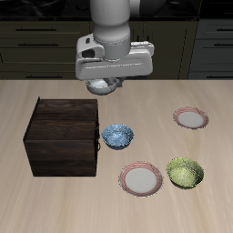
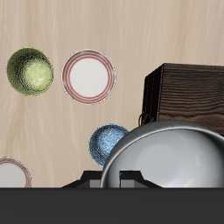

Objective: Place the white bowl on the plate next to the green bowl

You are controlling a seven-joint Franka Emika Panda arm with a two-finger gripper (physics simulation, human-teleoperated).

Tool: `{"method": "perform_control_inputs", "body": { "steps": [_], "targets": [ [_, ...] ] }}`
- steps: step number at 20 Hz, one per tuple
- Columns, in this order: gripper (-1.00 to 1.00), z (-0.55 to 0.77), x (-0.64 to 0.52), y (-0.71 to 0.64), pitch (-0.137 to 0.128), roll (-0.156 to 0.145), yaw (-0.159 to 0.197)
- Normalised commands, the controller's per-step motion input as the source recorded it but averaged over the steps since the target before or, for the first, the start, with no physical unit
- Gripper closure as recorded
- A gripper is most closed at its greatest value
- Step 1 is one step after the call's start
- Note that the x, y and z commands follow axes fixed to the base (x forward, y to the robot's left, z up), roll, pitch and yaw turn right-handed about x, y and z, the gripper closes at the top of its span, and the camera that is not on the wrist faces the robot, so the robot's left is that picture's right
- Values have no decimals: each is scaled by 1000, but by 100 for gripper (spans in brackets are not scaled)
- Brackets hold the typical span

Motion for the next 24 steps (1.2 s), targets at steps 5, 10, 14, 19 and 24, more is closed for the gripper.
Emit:
{"method": "perform_control_inputs", "body": {
  "steps": [5, 10, 14, 19, 24],
  "targets": [
    [100, 130, 239, 433, -30, 20, 3],
    [100, 53, 277, 214, -11, -21, 0],
    [100, 39, 368, 273, -10, -58, -7],
    [100, 36, 270, 163, -13, -50, -2],
    [100, -50, 309, 47, 10, -31, -4]
  ]
}}
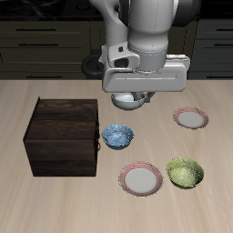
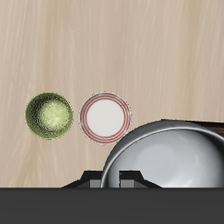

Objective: Place the white bowl on the plate next to the green bowl

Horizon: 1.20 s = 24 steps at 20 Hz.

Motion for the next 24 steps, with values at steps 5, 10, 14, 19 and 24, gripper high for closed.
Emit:
{"method": "perform_control_inputs", "body": {
  "steps": [5, 10, 14, 19, 24],
  "targets": [
    [100, -16, 197, -62, 3, -31, -17],
    [100, -22, 182, -8, 15, -20, -16],
    [100, -3, 111, 101, -8, 5, -10],
    [100, -165, 95, 113, 8, 6, 18],
    [100, -281, 60, 89, 31, 15, 10]
  ]
}}
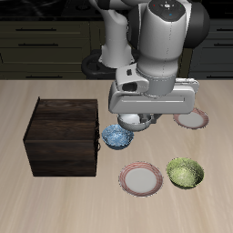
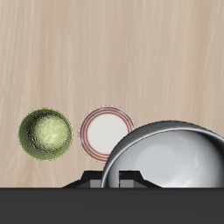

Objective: Place the white bowl on the plate next to the green bowl

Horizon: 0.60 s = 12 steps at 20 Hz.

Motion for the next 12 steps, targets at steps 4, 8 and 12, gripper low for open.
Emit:
{"method": "perform_control_inputs", "body": {
  "steps": [4, 8, 12],
  "targets": [
    [100, -396, 88, 127, 36, 29, 16],
    [100, -267, 84, 13, 32, 13, 14],
    [100, -323, 93, -32, 31, 8, 11]
  ]
}}
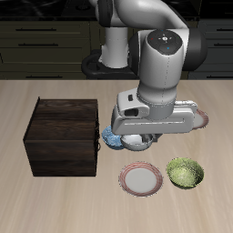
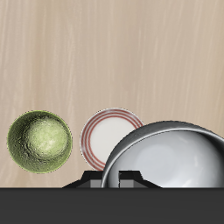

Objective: Place the white bowl on the plate next to the green bowl

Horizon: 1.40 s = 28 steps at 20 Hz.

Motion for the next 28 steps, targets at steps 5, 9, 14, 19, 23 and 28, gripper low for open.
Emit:
{"method": "perform_control_inputs", "body": {
  "steps": [5, 9, 14, 19, 23, 28],
  "targets": [
    [100, -355, 81, -49, 44, -1, -11],
    [100, -473, 3, 18, 47, 10, -1],
    [100, -381, -30, 74, 35, 2, 18],
    [100, -349, -7, -7, 41, -9, 8],
    [100, -284, 2, -80, 30, -13, 1],
    [100, -387, -41, 61, 40, -11, 19]
  ]
}}
